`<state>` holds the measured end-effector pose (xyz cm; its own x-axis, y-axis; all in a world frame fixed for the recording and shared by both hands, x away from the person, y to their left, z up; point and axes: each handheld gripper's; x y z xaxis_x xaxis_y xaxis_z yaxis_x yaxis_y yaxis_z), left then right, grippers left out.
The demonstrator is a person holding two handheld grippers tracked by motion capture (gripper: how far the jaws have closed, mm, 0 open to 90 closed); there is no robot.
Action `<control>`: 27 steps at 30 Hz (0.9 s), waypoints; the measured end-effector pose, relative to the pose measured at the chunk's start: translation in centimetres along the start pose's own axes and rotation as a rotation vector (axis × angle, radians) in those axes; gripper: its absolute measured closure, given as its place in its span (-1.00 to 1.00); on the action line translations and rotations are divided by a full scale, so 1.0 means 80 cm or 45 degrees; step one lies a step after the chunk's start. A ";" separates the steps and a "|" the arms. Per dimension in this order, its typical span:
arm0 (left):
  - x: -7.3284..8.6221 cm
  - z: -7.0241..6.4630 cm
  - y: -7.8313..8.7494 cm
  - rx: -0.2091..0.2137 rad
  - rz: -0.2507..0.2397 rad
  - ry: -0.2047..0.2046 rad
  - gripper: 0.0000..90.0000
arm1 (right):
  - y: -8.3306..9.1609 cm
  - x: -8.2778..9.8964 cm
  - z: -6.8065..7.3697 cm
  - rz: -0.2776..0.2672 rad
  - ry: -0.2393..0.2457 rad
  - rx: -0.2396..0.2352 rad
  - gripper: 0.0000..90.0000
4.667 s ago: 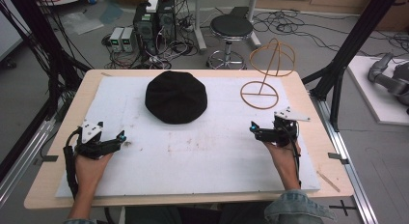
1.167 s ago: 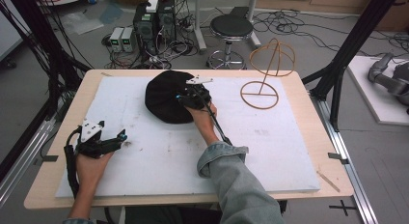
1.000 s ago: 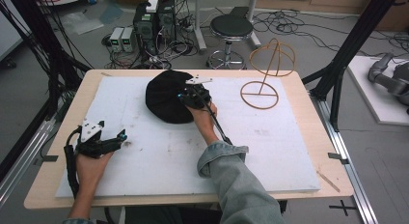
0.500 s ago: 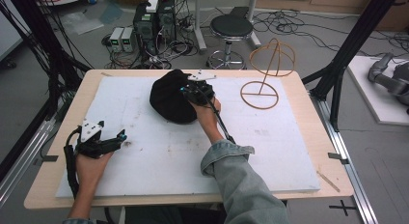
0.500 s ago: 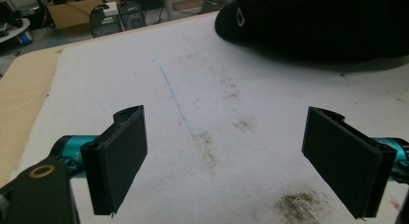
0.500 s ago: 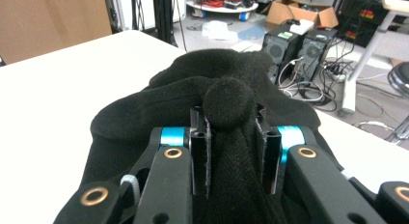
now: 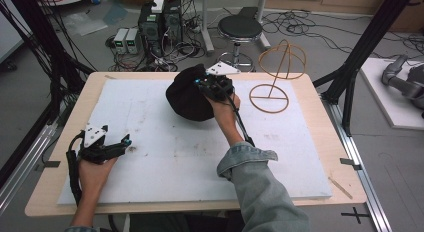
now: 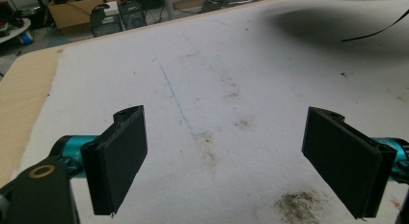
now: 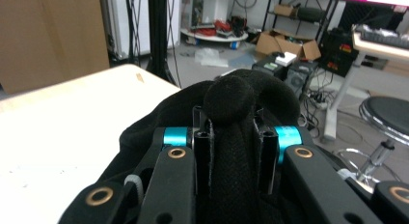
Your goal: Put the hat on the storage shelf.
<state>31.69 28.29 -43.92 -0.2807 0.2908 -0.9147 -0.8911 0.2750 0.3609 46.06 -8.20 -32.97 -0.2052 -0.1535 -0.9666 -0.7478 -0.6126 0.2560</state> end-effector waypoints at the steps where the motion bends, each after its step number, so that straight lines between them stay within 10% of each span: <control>1: 0.000 0.000 0.000 -0.001 0.001 -0.001 -0.64 | 0.004 -0.004 -0.002 -0.009 0.002 -0.004 0.71; 27: 0.000 -0.002 -0.001 -0.004 0.006 -0.004 -0.64 | 0.080 -0.085 -0.019 -0.139 0.105 -0.086 0.71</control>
<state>31.70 28.16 -43.96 -0.2835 0.2947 -0.9125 -0.8909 0.2711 0.3644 43.61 -12.26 -24.78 -0.0707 -0.1444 -0.9870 -0.7182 -0.6793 0.1508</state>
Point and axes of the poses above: each handheld gripper's, and its own axes: y roughly backward along the jaws, x roughly out of its underside, z roughly to its left, and after that the axes turned 6 degrees about -y, right-handed
